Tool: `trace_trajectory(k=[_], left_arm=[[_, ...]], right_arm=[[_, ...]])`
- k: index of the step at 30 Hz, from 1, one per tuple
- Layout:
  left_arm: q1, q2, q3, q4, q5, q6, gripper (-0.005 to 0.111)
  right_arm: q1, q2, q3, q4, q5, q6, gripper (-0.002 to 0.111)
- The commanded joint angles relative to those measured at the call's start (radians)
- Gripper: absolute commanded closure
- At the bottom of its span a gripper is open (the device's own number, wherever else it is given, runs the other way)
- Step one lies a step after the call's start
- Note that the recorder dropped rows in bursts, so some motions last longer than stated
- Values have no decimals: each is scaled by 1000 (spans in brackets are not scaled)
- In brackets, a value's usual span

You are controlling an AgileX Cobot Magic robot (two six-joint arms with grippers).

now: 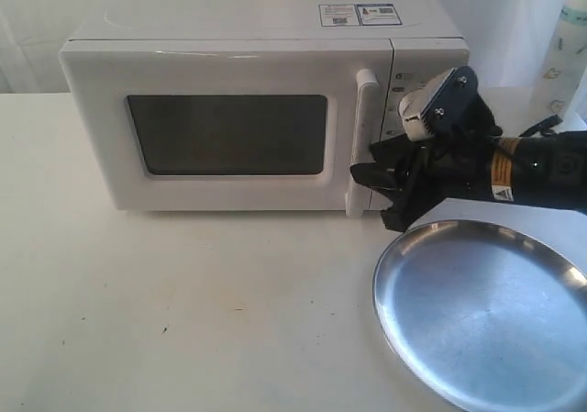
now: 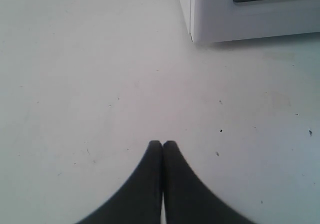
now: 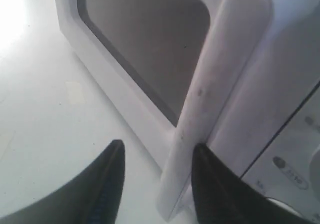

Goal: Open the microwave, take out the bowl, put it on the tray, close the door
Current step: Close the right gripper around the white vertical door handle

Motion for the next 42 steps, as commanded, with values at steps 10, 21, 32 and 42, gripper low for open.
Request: trace_trajectory(k=[10,21,32,42], left_arm=[[-5,-2,-3,-5,3,0,107],[-5,-2,-3,-5,3,0,107],[-5,-2,-3,-5,3,0,107],[-5,-2,-3,-5,3,0,107]], right_arm=[[15,-79,-36,133,-46,-63,70],[15,-150,-36,104,191,-18,70],[15,-244,-2,66,239,61,64],[15,-139,-2,130,80,47,55]])
